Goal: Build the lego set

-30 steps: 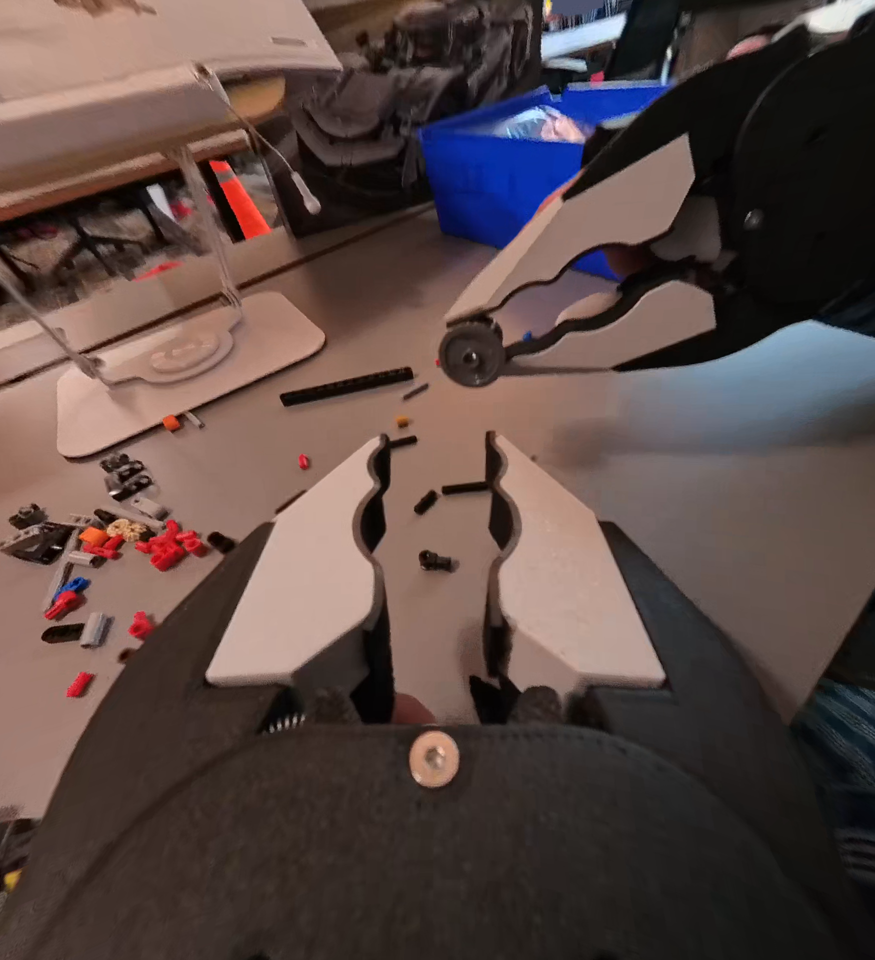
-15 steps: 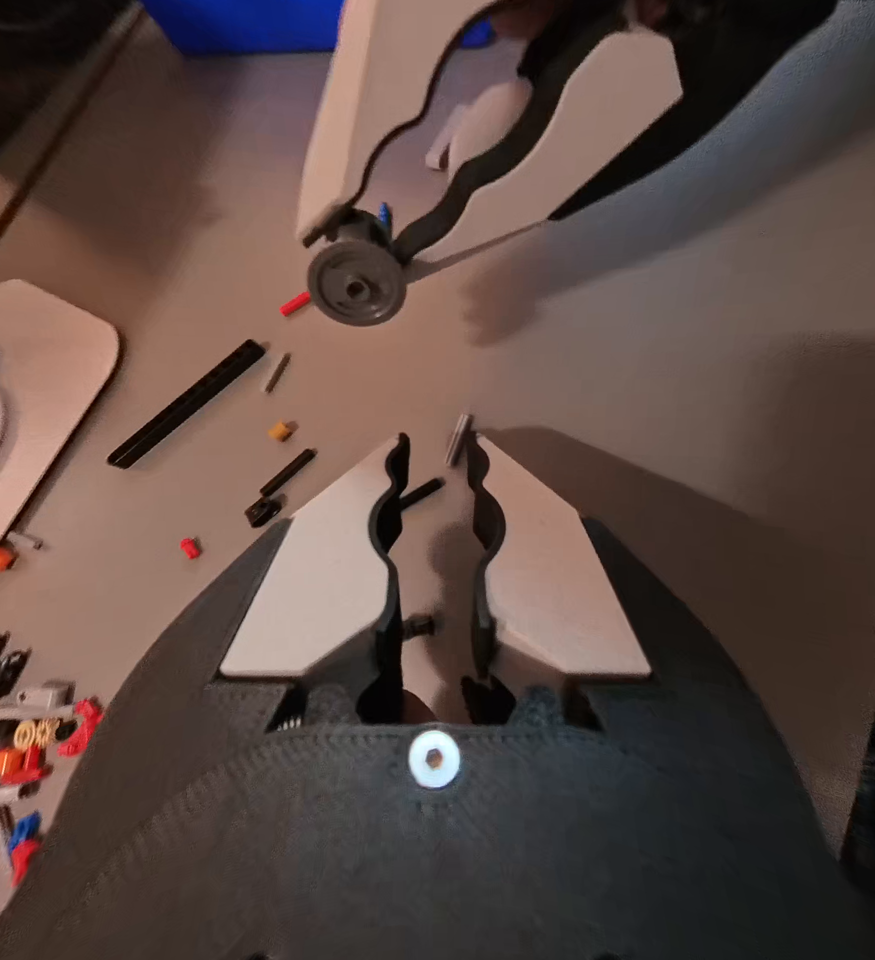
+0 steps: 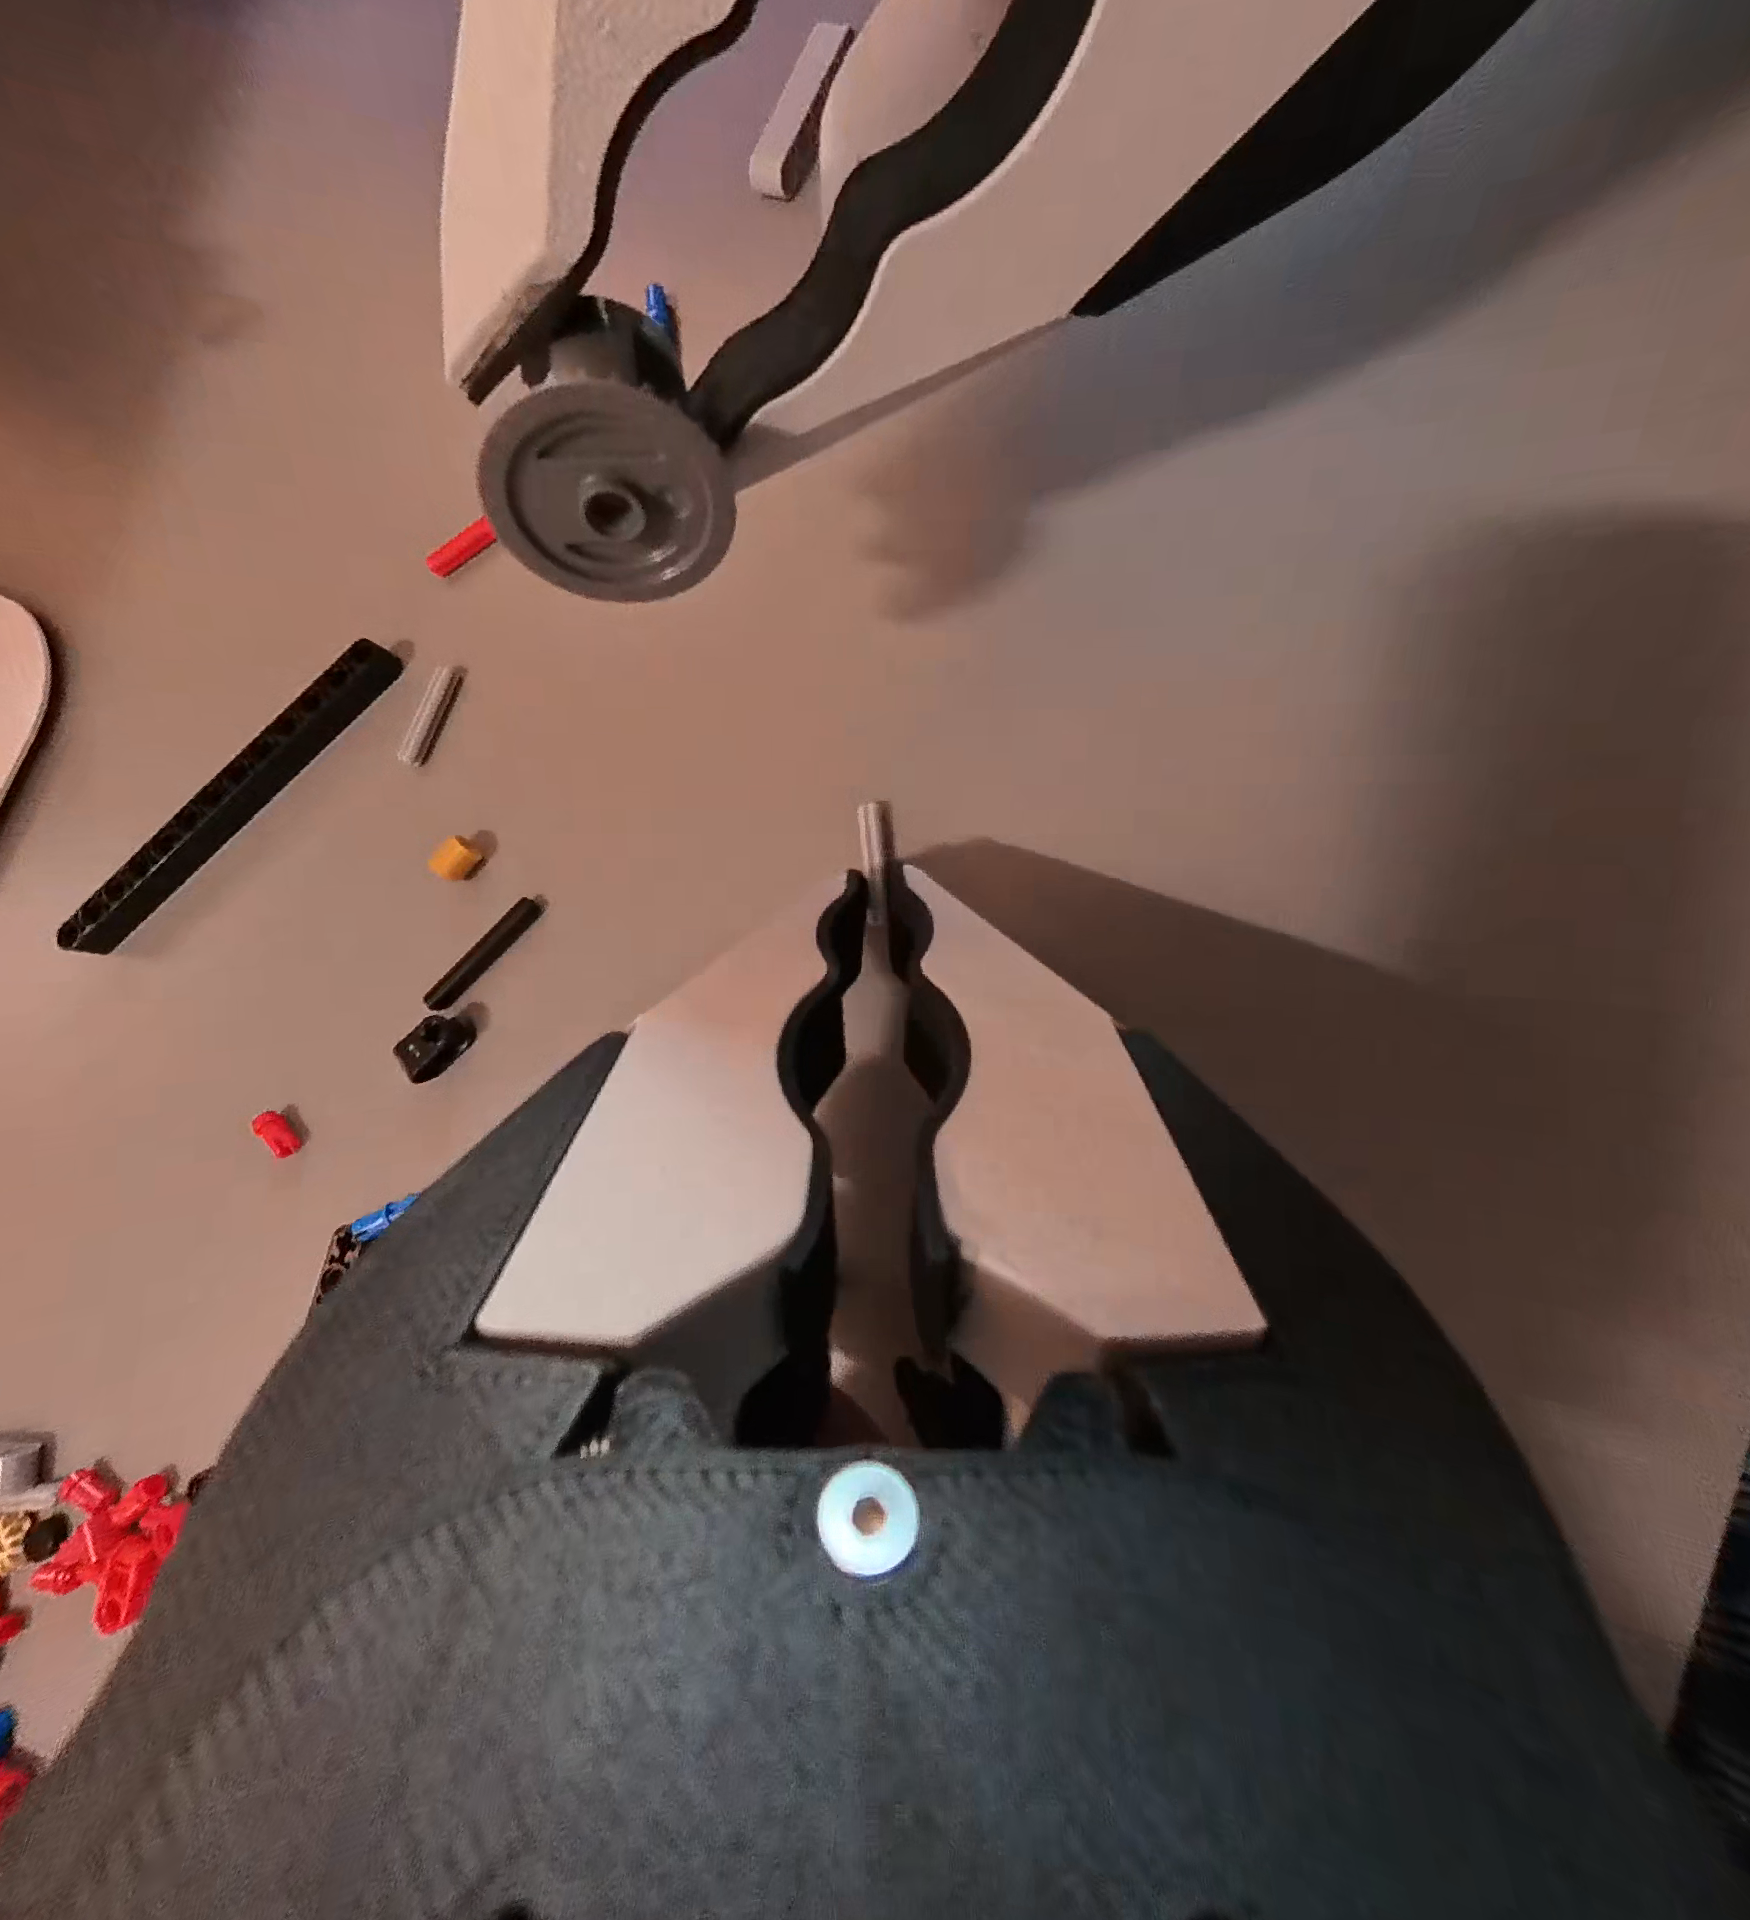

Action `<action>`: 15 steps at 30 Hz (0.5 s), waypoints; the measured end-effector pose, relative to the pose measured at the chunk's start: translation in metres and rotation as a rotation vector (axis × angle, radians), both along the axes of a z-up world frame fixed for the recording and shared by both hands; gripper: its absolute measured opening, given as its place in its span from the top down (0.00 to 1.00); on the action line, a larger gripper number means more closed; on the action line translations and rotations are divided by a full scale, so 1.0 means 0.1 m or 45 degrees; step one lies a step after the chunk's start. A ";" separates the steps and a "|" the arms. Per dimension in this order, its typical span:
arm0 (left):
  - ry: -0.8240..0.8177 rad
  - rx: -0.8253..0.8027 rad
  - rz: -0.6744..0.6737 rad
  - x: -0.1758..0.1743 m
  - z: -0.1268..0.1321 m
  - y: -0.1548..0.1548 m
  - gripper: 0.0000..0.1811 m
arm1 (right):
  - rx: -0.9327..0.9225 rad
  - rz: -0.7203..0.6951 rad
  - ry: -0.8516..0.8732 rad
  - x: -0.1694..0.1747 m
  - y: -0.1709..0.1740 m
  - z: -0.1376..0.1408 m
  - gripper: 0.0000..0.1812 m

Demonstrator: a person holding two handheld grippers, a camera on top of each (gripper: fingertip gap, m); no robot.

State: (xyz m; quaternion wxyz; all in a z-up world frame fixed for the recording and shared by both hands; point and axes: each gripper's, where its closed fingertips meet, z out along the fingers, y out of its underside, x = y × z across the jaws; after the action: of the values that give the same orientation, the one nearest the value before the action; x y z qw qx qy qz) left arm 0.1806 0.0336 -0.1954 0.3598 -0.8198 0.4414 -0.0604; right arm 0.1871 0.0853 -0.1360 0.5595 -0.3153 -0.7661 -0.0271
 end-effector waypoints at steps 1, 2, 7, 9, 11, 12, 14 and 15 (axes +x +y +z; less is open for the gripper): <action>0.006 0.010 0.006 -0.01 0.00 0.00 0.99 | 0.000 0.001 -0.001 -0.01 0.00 -0.01 0.90; 0.014 0.024 0.014 -0.02 0.00 0.01 0.99 | -0.001 0.001 -0.002 -0.01 -0.01 -0.01 0.90; -0.023 0.053 0.058 -0.07 0.03 -0.01 0.99 | -0.004 0.005 -0.005 -0.04 -0.03 -0.02 0.90; -0.058 0.062 0.077 -0.09 0.08 -0.03 0.99 | -0.004 0.005 -0.006 -0.05 -0.03 -0.02 0.90; -0.089 0.085 0.102 -0.12 0.15 -0.03 0.99 | 0.000 0.003 -0.008 -0.07 -0.04 -0.02 0.90; -0.088 0.094 0.111 -0.15 0.17 -0.04 0.99 | 0.000 0.004 -0.009 -0.08 -0.04 -0.01 0.90; -0.097 0.106 0.131 -0.20 0.22 -0.05 0.99 | -0.001 0.004 -0.011 -0.11 -0.05 -0.01 0.90; -0.106 0.114 0.142 -0.23 0.24 -0.05 0.99 | -0.002 0.004 -0.012 -0.13 -0.05 0.00 0.90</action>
State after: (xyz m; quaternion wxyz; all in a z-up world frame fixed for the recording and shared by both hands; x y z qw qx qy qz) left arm 0.1571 0.0282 -0.1712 0.4169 -0.8231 0.3818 -0.0545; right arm 0.1739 0.0803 -0.1365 0.5556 -0.3144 -0.7692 -0.0273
